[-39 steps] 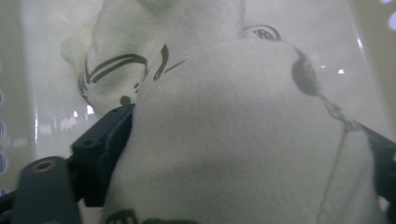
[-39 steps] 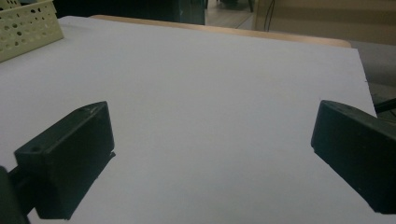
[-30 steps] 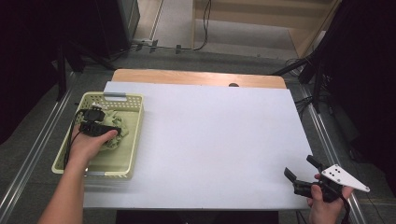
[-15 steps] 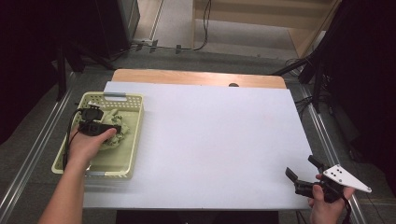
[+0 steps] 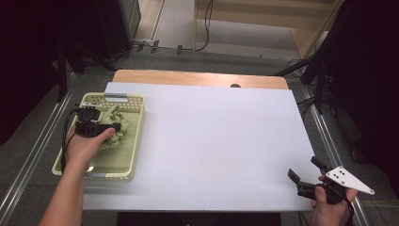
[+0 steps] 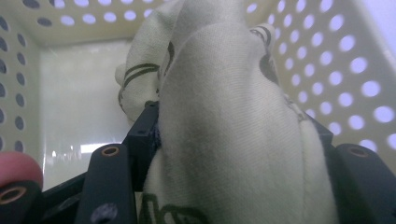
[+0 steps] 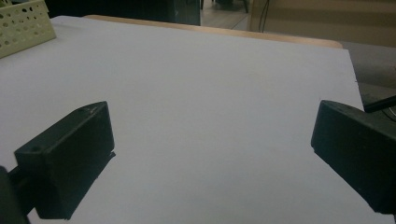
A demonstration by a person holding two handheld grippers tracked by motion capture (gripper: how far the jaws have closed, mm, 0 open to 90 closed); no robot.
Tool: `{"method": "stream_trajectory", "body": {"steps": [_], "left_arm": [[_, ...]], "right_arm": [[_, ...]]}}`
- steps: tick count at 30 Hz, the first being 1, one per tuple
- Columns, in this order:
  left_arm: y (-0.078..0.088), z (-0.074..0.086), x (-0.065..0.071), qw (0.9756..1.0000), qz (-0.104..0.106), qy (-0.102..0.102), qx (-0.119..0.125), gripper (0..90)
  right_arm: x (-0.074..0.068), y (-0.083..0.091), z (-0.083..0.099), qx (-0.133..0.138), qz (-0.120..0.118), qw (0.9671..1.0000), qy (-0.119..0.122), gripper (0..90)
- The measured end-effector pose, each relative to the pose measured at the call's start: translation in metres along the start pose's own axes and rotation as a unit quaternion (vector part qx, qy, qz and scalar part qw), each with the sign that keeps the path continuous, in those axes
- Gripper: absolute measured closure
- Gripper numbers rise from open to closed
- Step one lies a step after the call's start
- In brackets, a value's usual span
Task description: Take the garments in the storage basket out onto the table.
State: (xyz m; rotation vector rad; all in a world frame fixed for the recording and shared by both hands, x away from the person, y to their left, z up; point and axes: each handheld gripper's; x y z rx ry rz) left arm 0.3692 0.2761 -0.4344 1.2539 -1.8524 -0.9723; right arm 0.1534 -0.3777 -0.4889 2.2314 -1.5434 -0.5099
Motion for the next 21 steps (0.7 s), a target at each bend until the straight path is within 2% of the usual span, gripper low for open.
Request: {"method": "stream_trajectory", "body": {"steps": [8, 13, 16, 21], "left_arm": [[0.009, 0.004, 0.008, 0.9985, -0.002, -0.022, 0.049, 40.6], [0.014, 0.006, 0.011, 0.9969, -0.003, -0.023, 0.075, 40.5], [0.018, 0.008, 0.013, 0.9949, -0.006, -0.031, 0.096, 40.5], [0.025, 0.009, 0.018, 0.9903, -0.012, -0.035, 0.134, 40.5]], "right_arm": [[0.000, 0.000, 0.000, -0.001, 0.003, 1.0000, 0.000, 0.0], [0.000, 0.000, 0.000, 0.000, 0.004, 1.0000, 0.000, 0.0], [0.000, 0.000, 0.000, 0.000, 0.003, 1.0000, 0.000, 0.0], [0.001, 0.000, 0.000, 0.001, 0.002, 1.0000, 0.000, 0.0]]}}
Point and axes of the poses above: each handheld gripper's, and its own axes: y roughly backward along the jaws, z roughly out of its underside, x roughly to its right, and after that the axes turned 9 degrees about -x, right-handed
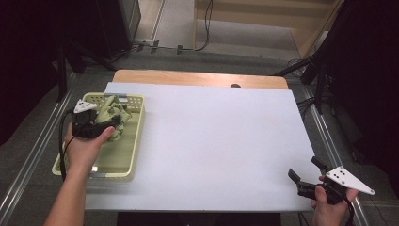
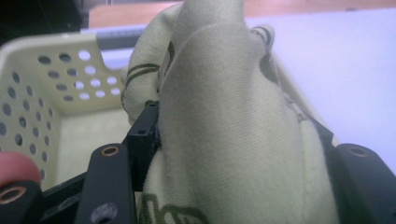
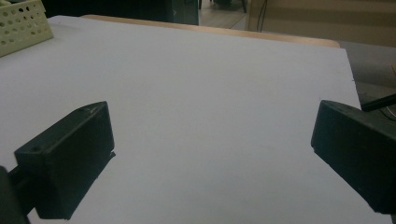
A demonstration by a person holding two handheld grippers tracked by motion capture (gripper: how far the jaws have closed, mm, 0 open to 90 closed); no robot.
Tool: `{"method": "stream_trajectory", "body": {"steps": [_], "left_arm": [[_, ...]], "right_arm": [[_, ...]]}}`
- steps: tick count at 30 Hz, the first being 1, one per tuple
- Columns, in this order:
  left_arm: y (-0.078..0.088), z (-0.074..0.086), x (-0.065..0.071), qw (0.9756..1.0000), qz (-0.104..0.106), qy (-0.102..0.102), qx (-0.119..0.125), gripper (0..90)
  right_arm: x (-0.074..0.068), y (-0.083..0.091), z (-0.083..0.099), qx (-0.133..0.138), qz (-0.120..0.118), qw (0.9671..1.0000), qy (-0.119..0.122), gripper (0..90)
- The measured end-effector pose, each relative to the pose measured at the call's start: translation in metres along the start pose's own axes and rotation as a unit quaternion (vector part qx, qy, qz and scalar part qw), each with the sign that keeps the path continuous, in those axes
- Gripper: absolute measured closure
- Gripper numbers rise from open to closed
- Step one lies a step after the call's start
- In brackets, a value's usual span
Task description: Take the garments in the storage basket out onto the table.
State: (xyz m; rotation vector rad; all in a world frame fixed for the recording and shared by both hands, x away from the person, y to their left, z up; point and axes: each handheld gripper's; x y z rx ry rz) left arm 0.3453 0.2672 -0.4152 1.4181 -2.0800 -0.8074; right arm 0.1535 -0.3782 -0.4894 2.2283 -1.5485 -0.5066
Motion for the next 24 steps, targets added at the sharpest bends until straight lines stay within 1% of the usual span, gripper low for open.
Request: {"method": "stream_trajectory", "body": {"steps": [3, 5, 6, 11, 15, 17, 19, 24], "left_arm": [[0.003, 0.000, 0.002, 0.9999, -0.003, 0.000, 0.016, 40.5], [0.005, 0.000, 0.003, 0.9995, 0.003, -0.004, 0.030, 40.4], [0.006, 0.001, 0.004, 0.9994, 0.002, -0.005, 0.035, 40.4], [0.012, 0.001, 0.008, 0.9978, 0.004, -0.004, 0.066, 40.4], [0.015, 0.001, 0.011, 0.9969, 0.007, -0.005, 0.078, 40.4], [0.016, 0.000, 0.013, 0.9965, 0.014, -0.004, 0.082, 40.3], [0.018, -0.001, 0.015, 0.9962, 0.013, -0.006, 0.086, 40.3], [0.022, -0.004, 0.019, 0.9947, 0.019, -0.003, 0.101, 40.2]], "right_arm": [[0.000, 0.000, 0.000, 0.000, 0.000, 1.0000, 0.000, 0.0], [0.000, 0.000, 0.000, 0.000, 0.001, 1.0000, 0.001, 0.0], [0.000, 0.000, 0.000, 0.000, 0.001, 1.0000, 0.000, 0.0], [0.000, -0.001, 0.000, 0.000, 0.001, 1.0000, 0.001, 0.0], [0.000, -0.001, 0.001, -0.001, 0.001, 1.0000, 0.001, 0.0], [0.000, -0.001, 0.001, 0.000, 0.001, 1.0000, 0.000, 0.0], [0.000, -0.001, 0.001, -0.001, 0.002, 1.0000, 0.000, 0.0], [0.000, -0.001, 0.001, -0.001, 0.001, 1.0000, 0.002, 0.0]]}}
Point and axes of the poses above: each handheld gripper's, and its own axes: y roughly backward along the jaws, z roughly out of its underside, x roughly to its right, and after that the axes turned 9 degrees about -x, right-handed
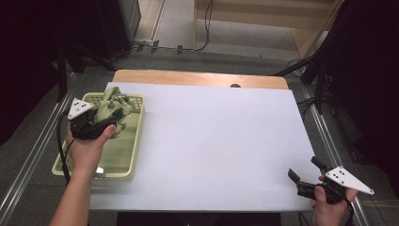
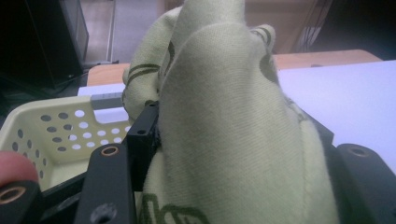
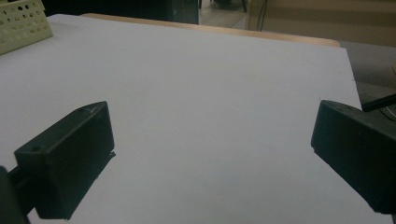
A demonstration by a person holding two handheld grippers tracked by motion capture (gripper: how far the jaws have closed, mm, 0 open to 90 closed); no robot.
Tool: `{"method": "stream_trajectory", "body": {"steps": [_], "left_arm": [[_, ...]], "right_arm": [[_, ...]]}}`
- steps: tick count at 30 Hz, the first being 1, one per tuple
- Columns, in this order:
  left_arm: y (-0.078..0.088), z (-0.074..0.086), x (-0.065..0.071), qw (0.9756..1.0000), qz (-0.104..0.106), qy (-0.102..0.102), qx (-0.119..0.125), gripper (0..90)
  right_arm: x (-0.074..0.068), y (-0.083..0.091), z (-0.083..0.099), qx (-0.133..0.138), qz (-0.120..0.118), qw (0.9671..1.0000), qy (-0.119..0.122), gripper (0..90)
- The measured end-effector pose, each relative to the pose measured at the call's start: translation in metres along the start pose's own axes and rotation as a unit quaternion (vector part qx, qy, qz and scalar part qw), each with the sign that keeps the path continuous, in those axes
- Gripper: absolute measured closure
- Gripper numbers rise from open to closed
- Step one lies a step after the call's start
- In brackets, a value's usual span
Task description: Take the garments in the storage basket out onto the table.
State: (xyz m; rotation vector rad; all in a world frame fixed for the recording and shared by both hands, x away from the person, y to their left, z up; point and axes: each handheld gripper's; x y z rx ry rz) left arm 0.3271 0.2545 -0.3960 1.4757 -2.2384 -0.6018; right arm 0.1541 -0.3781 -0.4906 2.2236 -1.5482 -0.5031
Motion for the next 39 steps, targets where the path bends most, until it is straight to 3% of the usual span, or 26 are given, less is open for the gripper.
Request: {"method": "stream_trajectory", "body": {"steps": [25, 39], "left_arm": [[0.011, -0.015, 0.028, 0.9991, 0.019, -0.013, 0.037, 39.5], [0.011, -0.018, 0.042, 0.9983, 0.039, -0.014, 0.041, 38.9]], "right_arm": [[0.000, -0.002, 0.000, -0.002, -0.004, 1.0000, 0.000, 0.0], [0.000, -0.001, 0.000, -0.003, -0.004, 1.0000, 0.000, 0.0]]}}
Point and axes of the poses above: each handheld gripper's, and its own axes: y roughly backward along the jaws, z roughly out of its underside, x roughly to its right, and after that the axes turned 9 degrees about -x, right-handed
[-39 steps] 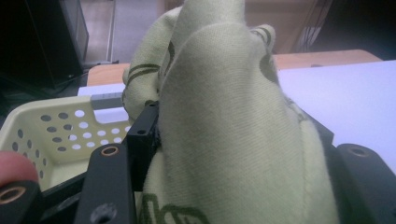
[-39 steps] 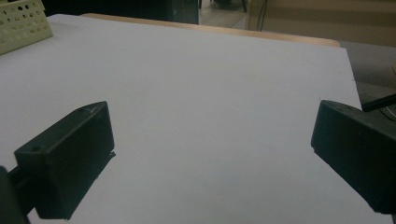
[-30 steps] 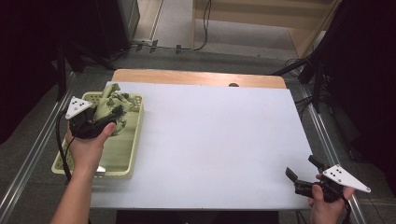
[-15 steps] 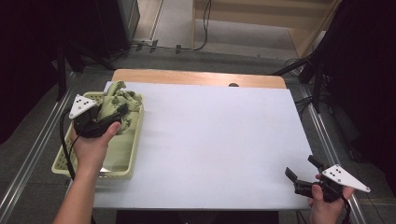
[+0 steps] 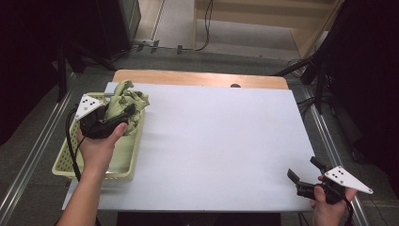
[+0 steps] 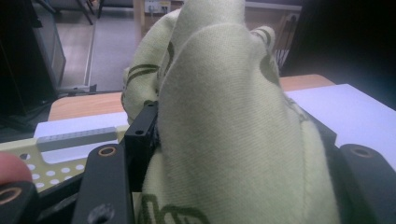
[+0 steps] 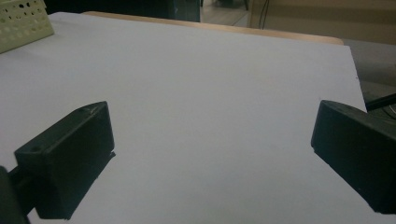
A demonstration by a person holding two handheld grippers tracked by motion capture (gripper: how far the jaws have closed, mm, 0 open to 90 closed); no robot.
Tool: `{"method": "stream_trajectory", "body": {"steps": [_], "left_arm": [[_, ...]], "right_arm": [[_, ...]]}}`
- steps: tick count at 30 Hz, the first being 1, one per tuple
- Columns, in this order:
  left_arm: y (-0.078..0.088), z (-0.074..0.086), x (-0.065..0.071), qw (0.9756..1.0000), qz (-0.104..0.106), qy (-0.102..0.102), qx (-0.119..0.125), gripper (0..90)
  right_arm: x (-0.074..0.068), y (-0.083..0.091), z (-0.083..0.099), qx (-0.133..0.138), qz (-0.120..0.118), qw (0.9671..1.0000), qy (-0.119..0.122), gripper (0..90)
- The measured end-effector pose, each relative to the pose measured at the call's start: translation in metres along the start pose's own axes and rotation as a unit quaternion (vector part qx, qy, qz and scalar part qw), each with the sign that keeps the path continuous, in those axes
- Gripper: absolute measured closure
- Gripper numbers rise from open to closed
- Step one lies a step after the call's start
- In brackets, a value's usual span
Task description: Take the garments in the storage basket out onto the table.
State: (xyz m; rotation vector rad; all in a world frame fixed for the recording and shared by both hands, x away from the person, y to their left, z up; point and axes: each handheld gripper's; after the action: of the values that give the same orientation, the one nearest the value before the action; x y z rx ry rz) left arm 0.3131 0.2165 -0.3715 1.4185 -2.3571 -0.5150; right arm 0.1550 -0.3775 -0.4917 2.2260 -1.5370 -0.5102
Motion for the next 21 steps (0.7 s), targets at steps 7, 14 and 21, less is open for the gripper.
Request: {"method": "stream_trajectory", "body": {"steps": [7, 14, 21], "left_arm": [[0.002, -0.003, 0.008, 0.9999, 0.008, -0.008, 0.003, 38.9], [0.003, -0.006, 0.017, 0.9997, 0.018, -0.013, 0.008, 38.9], [0.005, -0.009, 0.025, 0.9994, 0.026, -0.018, 0.012, 38.9]], "right_arm": [[0.000, 0.000, 0.000, 0.000, 0.000, 1.0000, 0.001, 0.0], [0.000, 0.000, 0.000, 0.001, 0.000, 1.0000, 0.001, 0.0], [0.001, 0.001, 0.000, 0.001, 0.001, 1.0000, 0.000, 0.0]]}}
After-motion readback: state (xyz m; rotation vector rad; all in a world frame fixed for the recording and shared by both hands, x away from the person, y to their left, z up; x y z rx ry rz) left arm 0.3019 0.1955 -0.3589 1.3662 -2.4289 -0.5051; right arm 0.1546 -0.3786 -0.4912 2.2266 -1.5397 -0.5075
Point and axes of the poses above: each handheld gripper's, and its own axes: y roughly backward along the jaws, z roughly out of its underside, x roughly to its right, and after that the axes turned 9 degrees about -x, right-handed
